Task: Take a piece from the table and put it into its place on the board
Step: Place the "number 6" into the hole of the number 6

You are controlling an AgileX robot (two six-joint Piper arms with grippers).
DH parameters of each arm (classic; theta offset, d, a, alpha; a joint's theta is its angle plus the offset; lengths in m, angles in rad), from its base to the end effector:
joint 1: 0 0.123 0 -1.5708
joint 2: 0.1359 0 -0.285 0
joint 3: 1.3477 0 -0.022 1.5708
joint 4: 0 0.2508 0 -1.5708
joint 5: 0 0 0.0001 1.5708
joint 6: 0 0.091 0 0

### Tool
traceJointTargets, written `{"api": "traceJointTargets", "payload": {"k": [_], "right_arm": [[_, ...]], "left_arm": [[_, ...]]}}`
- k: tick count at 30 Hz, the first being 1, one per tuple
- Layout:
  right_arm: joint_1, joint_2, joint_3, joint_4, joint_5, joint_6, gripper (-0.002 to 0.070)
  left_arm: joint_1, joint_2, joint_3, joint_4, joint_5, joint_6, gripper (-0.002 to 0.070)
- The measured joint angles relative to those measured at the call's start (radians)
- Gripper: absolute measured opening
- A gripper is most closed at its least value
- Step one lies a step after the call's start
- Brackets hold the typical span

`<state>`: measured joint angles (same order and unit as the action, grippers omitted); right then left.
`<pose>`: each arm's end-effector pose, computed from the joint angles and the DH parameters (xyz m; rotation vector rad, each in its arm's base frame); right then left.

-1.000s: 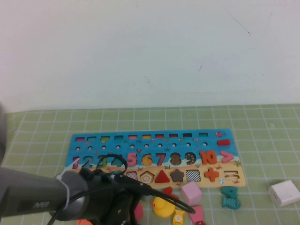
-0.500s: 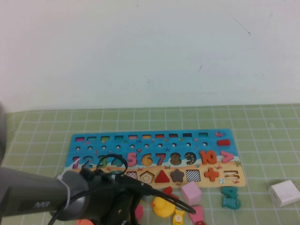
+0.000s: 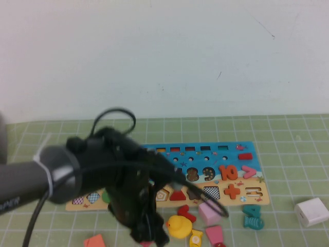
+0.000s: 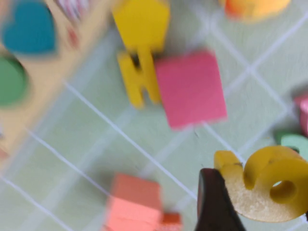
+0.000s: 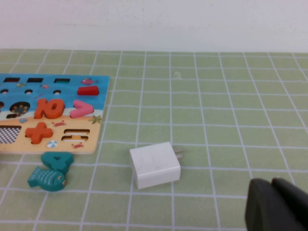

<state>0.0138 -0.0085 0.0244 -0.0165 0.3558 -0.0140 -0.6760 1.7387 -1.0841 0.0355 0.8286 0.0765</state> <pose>0.0532 0.0002 0.1734 -0.0361 1.8549 -0.0162 0.2545 -0.2011 0.1891 1.1197 2.7466 -0.0367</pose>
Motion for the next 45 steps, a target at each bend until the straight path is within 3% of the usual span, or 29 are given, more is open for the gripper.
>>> {"api": "traceJointTargets", "payload": {"k": [9,13,18,23,32,45], "right_arm": [[0.0,0.0,0.0,0.0,0.0,0.0,-0.0001],[0.0,0.0,0.0,0.0,0.0,0.0,-0.0001],[0.0,0.0,0.0,0.0,0.0,0.0,-0.0001],[0.0,0.0,0.0,0.0,0.0,0.0,-0.0001],[0.0,0.0,0.0,0.0,0.0,0.0,-0.0001],[0.0,0.0,0.0,0.0,0.0,0.0,-0.0001]], "left_arm": [[0.095,0.005,-0.241,0.003,0.064,0.197,0.0342],[0.162,0.045,-0.314,-0.078,0.071,0.336,0.0342],[0.223,0.133,-0.386,-0.251,0.143,0.691,0.0342],[0.232,0.225,-0.443,-0.288,0.184,0.939,0.0342],[0.232,0.371,-0.558,-0.181,0.089,0.999,0.0342],[0.232,0.486,-0.585,-0.173,-0.086,1.018,0.0342]]}}
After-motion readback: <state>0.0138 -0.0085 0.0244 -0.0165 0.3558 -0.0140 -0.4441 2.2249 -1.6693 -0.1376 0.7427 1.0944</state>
